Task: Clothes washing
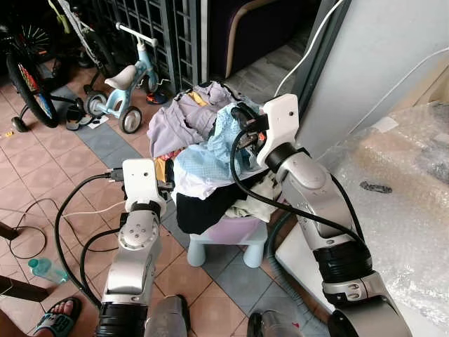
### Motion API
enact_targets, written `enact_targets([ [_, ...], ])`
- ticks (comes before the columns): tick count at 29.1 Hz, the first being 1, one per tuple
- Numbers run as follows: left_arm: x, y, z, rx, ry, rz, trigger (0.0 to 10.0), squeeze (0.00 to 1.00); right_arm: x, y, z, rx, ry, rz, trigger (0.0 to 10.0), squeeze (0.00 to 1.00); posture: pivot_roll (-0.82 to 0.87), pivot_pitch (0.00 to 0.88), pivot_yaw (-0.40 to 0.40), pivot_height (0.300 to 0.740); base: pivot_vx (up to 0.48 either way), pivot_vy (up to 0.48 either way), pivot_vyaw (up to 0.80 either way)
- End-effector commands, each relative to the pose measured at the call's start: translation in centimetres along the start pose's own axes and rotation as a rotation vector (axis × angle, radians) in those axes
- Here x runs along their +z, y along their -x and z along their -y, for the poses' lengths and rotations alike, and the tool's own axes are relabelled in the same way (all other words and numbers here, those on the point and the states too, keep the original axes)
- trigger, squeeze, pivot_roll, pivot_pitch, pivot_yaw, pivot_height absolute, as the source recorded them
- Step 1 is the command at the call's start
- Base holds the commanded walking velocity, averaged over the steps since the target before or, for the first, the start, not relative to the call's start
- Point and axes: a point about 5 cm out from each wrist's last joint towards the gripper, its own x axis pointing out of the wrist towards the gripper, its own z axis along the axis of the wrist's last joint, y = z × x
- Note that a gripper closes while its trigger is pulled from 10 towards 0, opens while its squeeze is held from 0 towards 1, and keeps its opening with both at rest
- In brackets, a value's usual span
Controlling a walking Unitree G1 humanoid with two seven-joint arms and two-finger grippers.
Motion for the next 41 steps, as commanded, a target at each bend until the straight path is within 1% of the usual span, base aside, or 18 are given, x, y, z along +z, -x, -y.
enact_targets([
  [1, 0.3, 0.2, 0.0, -0.012, -0.006, 0.008, 10.0, 0.00, -0.7, 0.1, -0.6, 0.029, 0.017, -0.040, 0.0, 0.00, 0.04, 0.073, 0.007, 0.740, 0.000, 0.000, 0.00],
  [4, 0.3, 0.2, 0.0, -0.015, -0.007, 0.005, 10.0, 0.00, -1.3, 0.3, -1.0, 0.043, 0.021, -0.073, 0.0, 0.00, 0.04, 0.075, 0.009, 0.740, 0.000, 0.000, 0.00],
  [8, 0.3, 0.3, 0.0, -0.016, -0.008, 0.003, 10.0, 0.00, -1.5, 0.3, -1.1, 0.042, 0.025, -0.079, 0.0, 0.00, 0.04, 0.076, 0.010, 0.740, 0.000, 0.000, 0.00],
  [10, 0.2, 0.4, 0.0, -0.019, -0.008, 0.002, 10.0, 0.00, -1.6, 0.4, -1.0, 0.039, 0.028, -0.084, 0.5, 0.00, 0.04, 0.079, 0.010, 0.740, 0.000, 0.000, 0.00],
  [11, 0.2, 0.4, 0.0, -0.021, -0.009, 0.000, 10.0, 0.00, -1.7, 0.4, -1.0, 0.039, 0.031, -0.087, 1.3, 0.00, 0.04, 0.080, 0.009, 0.740, 0.000, 0.000, 0.00],
  [12, 0.2, 0.4, 0.0, -0.021, -0.009, 0.000, 10.0, 0.00, -1.7, 0.4, -1.0, 0.039, 0.032, -0.088, 1.3, 0.00, 0.04, 0.080, 0.009, 0.740, 0.000, 0.000, 0.00],
  [13, 0.2, 0.4, 0.0, -0.022, -0.009, -0.001, 10.0, 0.00, -1.7, 0.4, -1.0, 0.041, 0.033, -0.091, 1.7, 0.00, 0.04, 0.081, 0.009, 0.740, 0.000, 0.000, 0.00],
  [15, 0.2, 0.4, 0.0, -0.021, -0.007, -0.003, 10.0, 0.00, -1.7, 0.4, -1.1, 0.046, 0.041, -0.096, 4.9, 0.00, 0.04, 0.081, 0.008, 0.740, 0.000, 0.000, 0.00],
  [16, 0.2, 0.4, 0.1, -0.021, -0.006, -0.004, 10.0, 0.00, -1.8, 0.5, -1.1, 0.046, 0.044, -0.099, 8.1, 0.00, 0.04, 0.081, 0.008, 0.740, 0.000, 0.000, 0.00],
  [17, 0.2, 0.5, 0.1, -0.021, -0.005, -0.005, 10.0, 0.00, -2.0, 0.5, -1.1, 0.048, 0.047, -0.106, 10.0, 0.00, 0.04, 0.082, 0.008, 0.740, 0.000, 0.000, 0.00],
  [22, 0.2, 0.5, 0.1, -0.024, -0.004, -0.006, 10.0, 0.00, -2.2, 0.6, -1.3, 0.052, 0.050, -0.114, 10.0, 0.00, 0.04, 0.083, 0.008, 0.740, 0.000, 0.000, 0.00],
  [24, 0.2, 0.5, 0.2, -0.030, -0.006, -0.007, 10.0, 0.00, -2.8, 0.6, -1.2, 0.038, 0.120, -0.151, 10.0, 0.00, 0.04, 0.084, 0.007, 0.740, 0.000, 0.000, 0.00],
  [27, 0.2, 0.5, 0.2, -0.030, -0.005, -0.007, 10.0, 0.00, -3.2, 0.6, -1.0, 0.022, 0.145, -0.172, 10.0, 0.00, 0.04, 0.085, 0.006, 0.740, 0.000, 0.000, 0.00],
  [28, 0.2, 0.6, 0.2, -0.029, -0.005, -0.009, 10.0, 0.00, -3.6, 0.6, -0.8, 0.013, 0.149, -0.197, 10.0, 1.00, 0.04, 0.087, 0.007, 0.740, 0.000, 0.000, 0.00],
  [31, 0.1, 0.6, 0.2, -0.028, -0.005, -0.011, 10.0, 0.00, -4.2, 0.8, -0.5, 0.012, 0.172, -0.234, 10.0, 1.00, 0.04, 0.089, 0.006, 0.740, 0.000, 0.000, 0.00],
  [35, 0.1, 0.7, 0.2, -0.027, -0.005, -0.012, 10.0, 0.00, -4.3, 0.7, -0.4, 0.036, 0.190, -0.244, 10.0, 1.00, 0.04, 0.094, 0.006, 0.740, 0.000, 0.000, 0.00],
  [37, 0.1, 0.8, 0.2, -0.030, -0.004, -0.012, 10.0, 0.00, -4.2, 0.6, -0.5, 0.077, 0.215, -0.230, 10.0, 1.00, 0.04, 0.098, 0.006, 0.740, 0.000, 0.000, 0.00],
  [41, 0.2, 0.9, 0.3, -0.038, -0.001, -0.012, 10.0, 0.00, -2.7, 0.4, -1.2, 0.159, 0.203, -0.130, 10.0, 1.00, 0.04, 0.102, 0.004, 0.740, 0.000, 0.000, 0.00],
])
